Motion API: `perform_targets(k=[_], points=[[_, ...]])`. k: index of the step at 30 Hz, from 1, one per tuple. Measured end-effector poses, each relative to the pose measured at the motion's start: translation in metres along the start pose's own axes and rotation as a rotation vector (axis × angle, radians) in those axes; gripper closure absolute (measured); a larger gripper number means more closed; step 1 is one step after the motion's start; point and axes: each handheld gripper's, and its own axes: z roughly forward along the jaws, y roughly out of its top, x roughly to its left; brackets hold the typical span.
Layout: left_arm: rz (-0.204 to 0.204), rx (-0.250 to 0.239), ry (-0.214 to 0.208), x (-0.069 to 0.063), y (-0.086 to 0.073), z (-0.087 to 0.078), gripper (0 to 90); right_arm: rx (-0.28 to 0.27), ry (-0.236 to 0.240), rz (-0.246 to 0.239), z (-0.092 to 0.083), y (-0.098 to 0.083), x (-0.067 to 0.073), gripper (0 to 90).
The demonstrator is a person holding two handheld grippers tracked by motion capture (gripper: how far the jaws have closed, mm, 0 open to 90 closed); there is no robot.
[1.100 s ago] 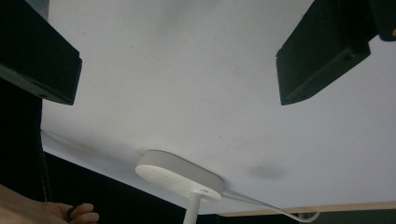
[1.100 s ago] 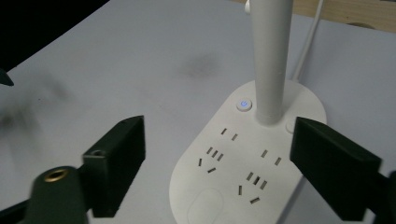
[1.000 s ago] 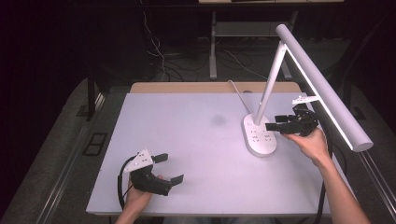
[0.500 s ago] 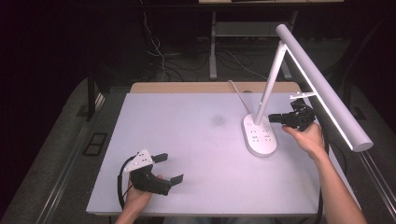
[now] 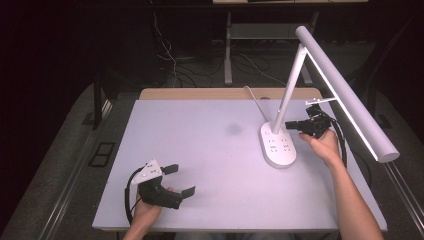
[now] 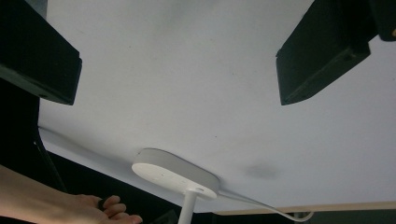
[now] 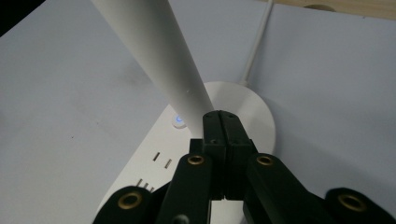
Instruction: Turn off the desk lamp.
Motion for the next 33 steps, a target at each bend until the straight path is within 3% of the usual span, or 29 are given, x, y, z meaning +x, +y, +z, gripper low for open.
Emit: perform_targets(k=[13,19,25,33], points=[[-0.002,0.001,-0.003,0.001,0.0,0.0,0.0,0.029,-0.014,0.019,0.024,-0.003,-0.011,90.0],[-0.002,0.001,-0.003,0.001,0.0,0.0,0.0,0.04,-0.022,0.03,0.029,-0.005,-0.016,90.0],[-0.002,0.001,-0.002,0.001,0.0,0.001,0.0,0.029,0.003,0.047,0.032,-0.006,-0.017,90.0],[0.003,0.002,-0.003,0.0,0.0,0.0,0.0,0.035,-0.014,0.047,0.032,-0.007,-0.016,90.0]])
